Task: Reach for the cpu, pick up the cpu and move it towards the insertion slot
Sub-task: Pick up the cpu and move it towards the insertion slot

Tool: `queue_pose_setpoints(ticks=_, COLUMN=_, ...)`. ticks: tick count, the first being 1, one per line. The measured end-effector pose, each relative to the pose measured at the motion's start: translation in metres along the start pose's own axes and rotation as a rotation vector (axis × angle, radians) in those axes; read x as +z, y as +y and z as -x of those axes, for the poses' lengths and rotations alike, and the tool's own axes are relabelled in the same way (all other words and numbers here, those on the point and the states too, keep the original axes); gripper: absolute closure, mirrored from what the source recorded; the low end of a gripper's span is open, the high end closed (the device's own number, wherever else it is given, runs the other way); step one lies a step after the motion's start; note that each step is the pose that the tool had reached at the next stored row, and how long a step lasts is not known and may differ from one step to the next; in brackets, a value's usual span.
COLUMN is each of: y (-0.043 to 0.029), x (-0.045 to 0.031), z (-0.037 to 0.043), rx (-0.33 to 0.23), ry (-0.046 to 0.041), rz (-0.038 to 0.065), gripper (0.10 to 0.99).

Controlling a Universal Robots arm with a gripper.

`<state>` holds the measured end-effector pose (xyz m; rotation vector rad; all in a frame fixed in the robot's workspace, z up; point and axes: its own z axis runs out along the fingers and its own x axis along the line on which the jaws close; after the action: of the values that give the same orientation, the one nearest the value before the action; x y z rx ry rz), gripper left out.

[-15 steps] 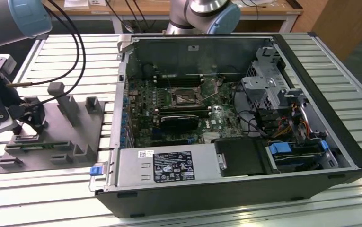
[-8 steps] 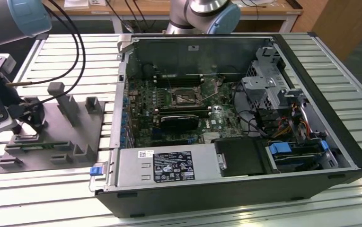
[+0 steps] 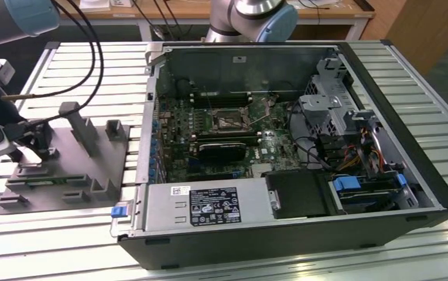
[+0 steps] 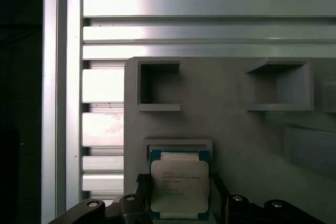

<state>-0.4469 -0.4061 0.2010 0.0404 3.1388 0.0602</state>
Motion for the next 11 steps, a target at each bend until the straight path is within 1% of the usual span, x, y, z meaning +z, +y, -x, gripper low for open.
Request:
queue_pose_setpoints(ticks=5, y=0.0004, x=-0.0115, z=0.0000, rx=0.000, ry=-0.0024, rz=0.000, gripper=0.549)
queue_pose_setpoints(ticks=11, y=0.0011, x=-0.0276, z=0.0000, rx=0.000, ry=-0.0050, rz=0.000, gripper=0.549)
